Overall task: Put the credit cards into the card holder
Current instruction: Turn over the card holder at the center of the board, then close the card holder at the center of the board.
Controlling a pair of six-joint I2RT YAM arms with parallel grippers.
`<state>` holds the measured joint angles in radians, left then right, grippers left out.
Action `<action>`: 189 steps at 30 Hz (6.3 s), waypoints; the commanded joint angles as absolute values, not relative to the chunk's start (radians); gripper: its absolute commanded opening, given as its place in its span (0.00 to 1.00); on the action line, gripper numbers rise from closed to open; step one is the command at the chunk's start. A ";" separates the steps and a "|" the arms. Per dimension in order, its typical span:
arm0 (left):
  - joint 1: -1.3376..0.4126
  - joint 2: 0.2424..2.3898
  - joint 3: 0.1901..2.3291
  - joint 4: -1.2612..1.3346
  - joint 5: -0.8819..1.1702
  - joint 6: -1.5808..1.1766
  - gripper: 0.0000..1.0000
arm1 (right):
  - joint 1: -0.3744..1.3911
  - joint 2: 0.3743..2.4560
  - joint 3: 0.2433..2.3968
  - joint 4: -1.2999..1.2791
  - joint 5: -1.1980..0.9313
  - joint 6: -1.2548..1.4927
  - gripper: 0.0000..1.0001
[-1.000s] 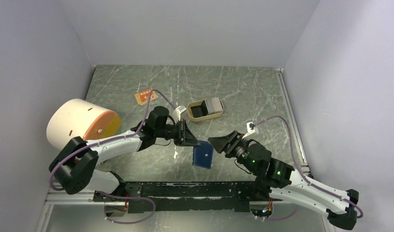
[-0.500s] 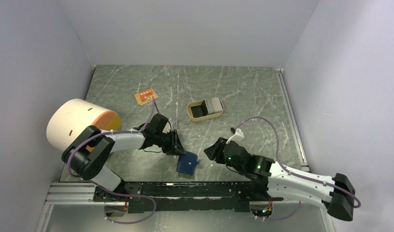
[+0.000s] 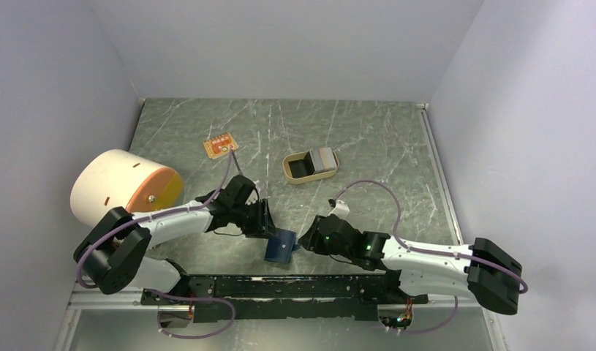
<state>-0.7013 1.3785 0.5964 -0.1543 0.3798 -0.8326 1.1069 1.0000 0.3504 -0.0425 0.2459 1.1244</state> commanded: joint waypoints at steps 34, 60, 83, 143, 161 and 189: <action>-0.751 1.469 0.450 0.196 0.505 -0.931 0.38 | 1.178 1.093 0.428 0.014 0.278 0.756 0.00; -0.777 1.460 0.450 0.220 0.540 -0.962 0.40 | 1.165 1.199 0.651 -0.467 0.432 1.071 0.26; -0.778 1.467 0.460 0.197 0.517 -0.946 0.40 | 1.165 1.211 0.614 -0.340 0.379 0.976 0.00; -0.780 1.551 0.451 0.263 0.529 -0.956 0.37 | 1.222 1.384 0.750 -0.398 0.275 0.867 0.00; -0.780 1.560 0.445 0.272 0.520 -0.962 0.36 | 1.239 1.443 0.797 -0.456 0.286 0.843 0.00; -0.780 1.565 0.438 0.281 0.519 -0.969 0.36 | 1.250 1.452 0.790 -0.428 0.281 0.836 0.00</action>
<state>-0.7700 1.5452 0.4438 0.2752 0.5392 -0.9771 1.2404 1.4364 0.7982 -0.4683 0.2775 0.8333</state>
